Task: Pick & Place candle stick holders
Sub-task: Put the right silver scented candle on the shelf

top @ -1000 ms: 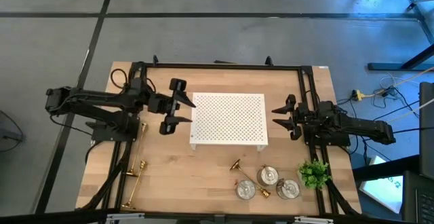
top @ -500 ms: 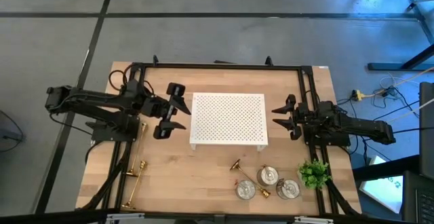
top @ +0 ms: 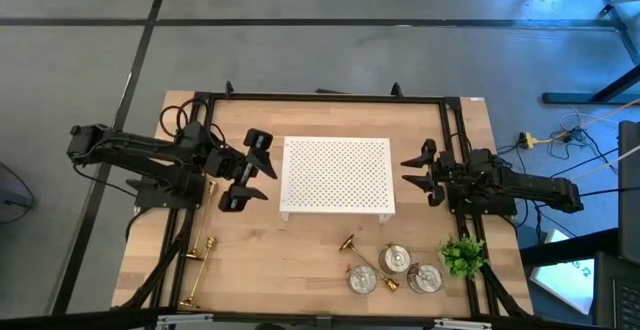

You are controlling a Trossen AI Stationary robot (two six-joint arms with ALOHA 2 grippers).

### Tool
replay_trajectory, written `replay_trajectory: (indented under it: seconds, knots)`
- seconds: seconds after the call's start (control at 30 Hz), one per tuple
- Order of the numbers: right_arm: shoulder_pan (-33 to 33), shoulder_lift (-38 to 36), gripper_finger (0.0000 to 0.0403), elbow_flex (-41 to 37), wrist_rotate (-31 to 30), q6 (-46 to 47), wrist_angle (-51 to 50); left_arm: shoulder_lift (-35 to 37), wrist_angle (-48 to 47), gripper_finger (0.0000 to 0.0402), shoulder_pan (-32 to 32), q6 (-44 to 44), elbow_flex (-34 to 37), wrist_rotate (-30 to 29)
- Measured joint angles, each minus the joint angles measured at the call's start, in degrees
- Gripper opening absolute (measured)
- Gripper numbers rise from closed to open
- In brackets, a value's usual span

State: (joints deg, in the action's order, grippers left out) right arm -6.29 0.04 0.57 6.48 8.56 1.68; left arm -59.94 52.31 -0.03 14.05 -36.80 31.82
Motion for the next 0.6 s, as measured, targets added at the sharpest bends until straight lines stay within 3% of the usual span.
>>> replay_trajectory:
  seconds: [0.6]
  knots:
    - [0.0,0.0,0.0195,0.0,0.2,0.0,0.0,0.1,0.6,0.0218,0.0,-0.7,0.0,-0.3]
